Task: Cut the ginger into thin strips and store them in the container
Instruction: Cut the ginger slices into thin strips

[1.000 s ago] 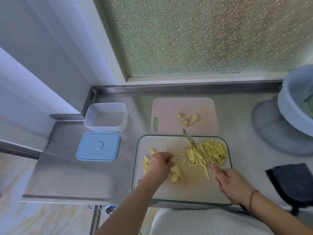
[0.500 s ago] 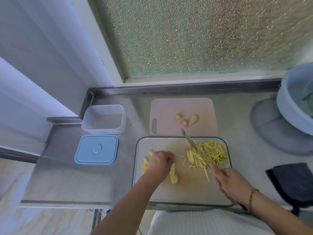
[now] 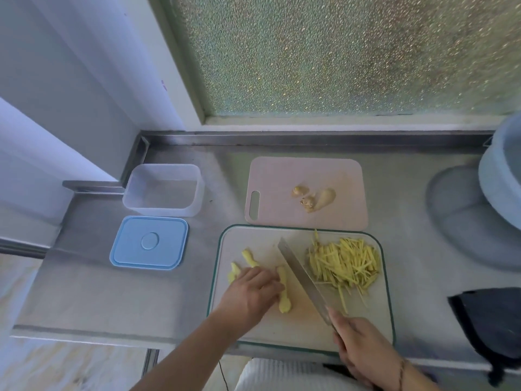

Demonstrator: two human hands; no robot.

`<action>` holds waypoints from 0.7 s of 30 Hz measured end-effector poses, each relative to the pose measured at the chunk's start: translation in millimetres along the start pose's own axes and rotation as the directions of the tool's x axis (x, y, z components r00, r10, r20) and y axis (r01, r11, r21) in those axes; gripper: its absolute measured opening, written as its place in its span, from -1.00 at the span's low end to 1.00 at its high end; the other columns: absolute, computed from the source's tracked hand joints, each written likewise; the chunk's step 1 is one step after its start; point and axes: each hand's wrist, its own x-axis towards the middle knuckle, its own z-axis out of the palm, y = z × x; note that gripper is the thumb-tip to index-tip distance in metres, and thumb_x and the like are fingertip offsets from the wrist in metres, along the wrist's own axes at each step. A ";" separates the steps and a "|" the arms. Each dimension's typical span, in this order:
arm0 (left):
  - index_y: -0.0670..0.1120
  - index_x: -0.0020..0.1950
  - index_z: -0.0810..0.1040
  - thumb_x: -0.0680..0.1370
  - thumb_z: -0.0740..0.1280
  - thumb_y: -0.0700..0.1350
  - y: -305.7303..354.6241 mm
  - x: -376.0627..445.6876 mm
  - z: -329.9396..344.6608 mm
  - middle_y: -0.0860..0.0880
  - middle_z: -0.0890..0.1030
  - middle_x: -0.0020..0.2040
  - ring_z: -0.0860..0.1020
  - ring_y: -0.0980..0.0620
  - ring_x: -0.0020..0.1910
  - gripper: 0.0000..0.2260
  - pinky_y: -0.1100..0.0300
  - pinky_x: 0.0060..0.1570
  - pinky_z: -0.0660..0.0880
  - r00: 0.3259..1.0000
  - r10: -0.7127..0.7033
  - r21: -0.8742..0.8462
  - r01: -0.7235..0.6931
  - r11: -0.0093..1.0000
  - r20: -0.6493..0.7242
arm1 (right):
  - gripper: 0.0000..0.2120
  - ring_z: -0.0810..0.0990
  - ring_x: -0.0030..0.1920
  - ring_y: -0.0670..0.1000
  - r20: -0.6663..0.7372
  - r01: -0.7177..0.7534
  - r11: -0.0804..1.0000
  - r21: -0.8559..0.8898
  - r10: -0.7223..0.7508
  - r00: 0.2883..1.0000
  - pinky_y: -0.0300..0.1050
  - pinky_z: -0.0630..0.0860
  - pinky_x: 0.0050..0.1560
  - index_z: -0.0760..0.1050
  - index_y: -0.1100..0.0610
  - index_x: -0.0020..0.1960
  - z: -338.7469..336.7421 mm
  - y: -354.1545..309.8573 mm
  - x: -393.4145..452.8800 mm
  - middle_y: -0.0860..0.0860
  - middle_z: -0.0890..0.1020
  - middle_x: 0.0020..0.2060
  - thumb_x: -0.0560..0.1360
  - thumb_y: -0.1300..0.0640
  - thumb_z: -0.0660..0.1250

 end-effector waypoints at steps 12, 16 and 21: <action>-0.22 -0.04 0.70 0.55 0.43 -0.20 17.7 -0.7 18.9 -0.15 0.65 0.00 0.62 -0.12 -0.03 -0.90 0.03 0.10 0.58 0.992 -0.098 -0.076 0.091 0.993 -0.083 | -0.39 0.40 -0.51 -0.12 -0.037 0.078 0.993 -0.093 -0.081 0.996 -0.15 0.44 -0.25 0.30 0.05 -0.45 28.4 10.7 6.7 -0.09 0.43 -0.60 0.30 -0.46 -0.14; -0.22 -0.03 0.68 0.55 0.45 -0.21 25.2 -1.2 23.4 -0.16 0.64 0.03 0.62 -0.17 -0.01 -0.92 -0.06 0.08 0.57 0.987 -0.142 -0.040 0.139 0.990 -0.080 | -0.21 0.33 -0.50 -0.11 -0.036 0.130 0.983 -0.126 -0.136 0.990 -0.04 0.43 -0.26 0.22 0.07 -0.45 24.7 15.1 15.8 0.00 0.35 -0.56 0.20 -0.67 -0.21; -0.19 0.04 0.69 0.56 0.43 -0.25 28.7 0.1 16.3 -0.14 0.66 0.12 0.60 -0.19 0.17 -0.92 -0.07 0.17 0.53 0.998 -0.062 0.037 0.062 0.997 0.006 | -0.21 0.43 -0.49 -0.10 -0.030 0.116 0.968 -0.221 -0.126 0.992 -0.20 0.40 -0.32 0.28 0.10 -0.44 25.3 15.6 18.5 -0.01 0.43 -0.55 0.26 -0.61 -0.22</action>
